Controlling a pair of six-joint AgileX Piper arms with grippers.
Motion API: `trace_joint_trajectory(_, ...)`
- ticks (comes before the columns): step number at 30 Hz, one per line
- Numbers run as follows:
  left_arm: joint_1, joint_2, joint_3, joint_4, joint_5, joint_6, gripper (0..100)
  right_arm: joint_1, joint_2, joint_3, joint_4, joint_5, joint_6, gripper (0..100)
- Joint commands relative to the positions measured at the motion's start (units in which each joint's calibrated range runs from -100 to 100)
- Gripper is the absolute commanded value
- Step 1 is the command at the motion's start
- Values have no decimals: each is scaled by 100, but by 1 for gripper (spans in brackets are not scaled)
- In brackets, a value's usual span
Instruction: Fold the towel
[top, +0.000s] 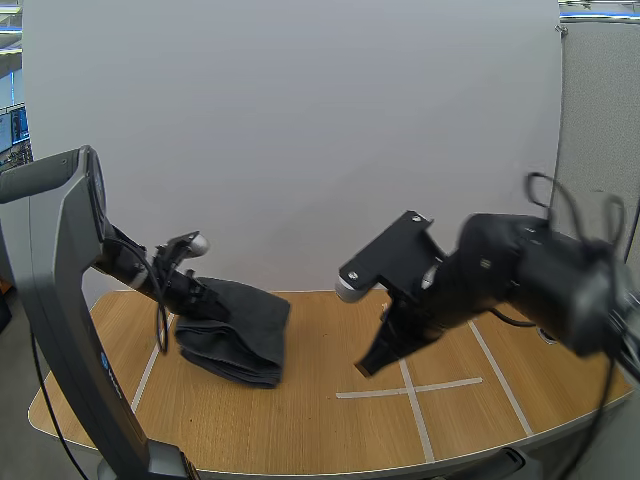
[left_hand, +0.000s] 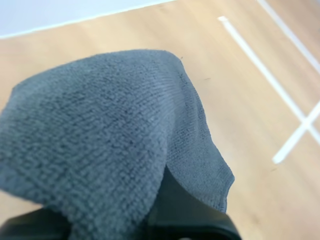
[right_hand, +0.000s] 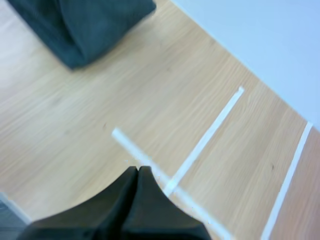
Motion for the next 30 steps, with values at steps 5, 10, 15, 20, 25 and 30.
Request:
trace_joint_trajectory(5,766,-54,-1376,645,172,-106,0,-21,-1953,-611,-310,3613,483,0)
trace_joint_trajectory(10,1049,311,-2005,825,172,-14,0,-21,-2108,-990,-295,3613,650,0)
trace_joint_trajectory(15,1202,902,-2760,866,172,-26,0,-21,-2108,-1023,-295,3613,724,0)
trace_joint_trajectory(20,1211,1569,-3662,1195,172,-89,0,-21,-2108,-1023,-295,3613,724,0)
trace_joint_trajectory(25,1211,2060,-4288,1349,172,-122,0,-21,-2108,-1023,-295,3613,724,0)
trace_joint_trajectory(30,1211,2539,-4896,1662,172,-186,0,-21,-2108,-1023,-286,3613,724,0)
